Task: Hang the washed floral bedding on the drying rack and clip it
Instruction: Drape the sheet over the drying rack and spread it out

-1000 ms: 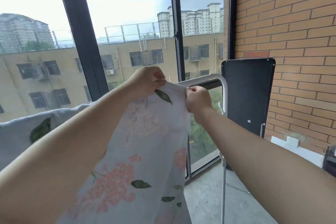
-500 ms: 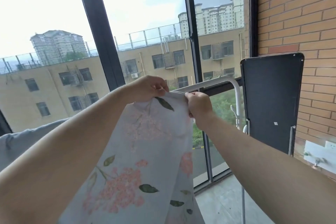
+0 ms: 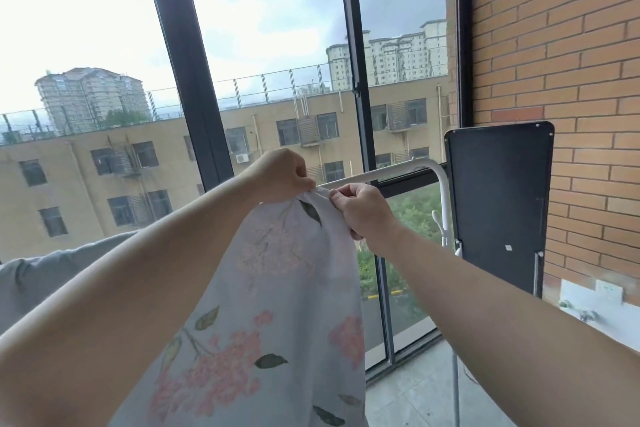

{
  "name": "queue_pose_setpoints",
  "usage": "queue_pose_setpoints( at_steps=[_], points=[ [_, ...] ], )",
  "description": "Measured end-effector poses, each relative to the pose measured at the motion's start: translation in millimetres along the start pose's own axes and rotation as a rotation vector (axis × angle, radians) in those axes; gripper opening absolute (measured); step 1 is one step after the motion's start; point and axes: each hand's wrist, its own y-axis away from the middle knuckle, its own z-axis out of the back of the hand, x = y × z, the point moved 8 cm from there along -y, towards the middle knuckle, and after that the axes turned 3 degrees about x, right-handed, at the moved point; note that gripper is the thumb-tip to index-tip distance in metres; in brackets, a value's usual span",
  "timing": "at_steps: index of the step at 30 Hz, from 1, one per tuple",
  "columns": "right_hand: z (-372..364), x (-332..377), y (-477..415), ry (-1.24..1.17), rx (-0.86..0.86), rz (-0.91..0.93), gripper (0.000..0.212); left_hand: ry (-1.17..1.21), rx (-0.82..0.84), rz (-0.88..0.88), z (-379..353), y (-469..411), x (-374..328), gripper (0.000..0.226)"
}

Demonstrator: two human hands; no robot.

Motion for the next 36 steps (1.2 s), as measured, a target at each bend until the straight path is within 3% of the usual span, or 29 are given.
queue_pose_setpoints(
  at_steps=[12, 14, 17, 20, 23, 24, 27, 36],
  points=[
    [-8, -1, 8, -0.095, -0.024, 0.034, 0.016, 0.124, 0.053, 0.299, -9, -12, 36, 0.023],
    [-7, -3, 9, -0.087, -0.023, 0.055, 0.014, 0.113, 0.103, 0.337, -16, -15, 39, 0.022],
    [-8, -5, 10, -0.101, 0.014, 0.06, 0.012, 0.3, 0.261, 0.411, -34, -19, 51, 0.018],
    [-12, -7, 10, -0.133, 0.072, 0.057, 0.01, 0.61, 0.379, 0.307, -47, -27, 52, 0.02],
    [-14, -7, 10, -0.14, 0.101, 0.073, 0.011, 0.701, 0.513, 0.236, -57, -27, 41, 0.055],
    [-14, -6, 11, -0.138, 0.103, 0.076, 0.011, 0.711, 0.581, 0.213, -61, -25, 34, 0.056],
    [-12, -5, 10, -0.126, 0.1, 0.09, 0.013, 0.761, 0.782, 0.149, -67, -20, 19, 0.042],
    [-7, -6, 6, -0.127, 0.079, 0.091, 0.011, 0.571, 1.015, 0.106, -75, -20, 21, 0.028]
  ],
)
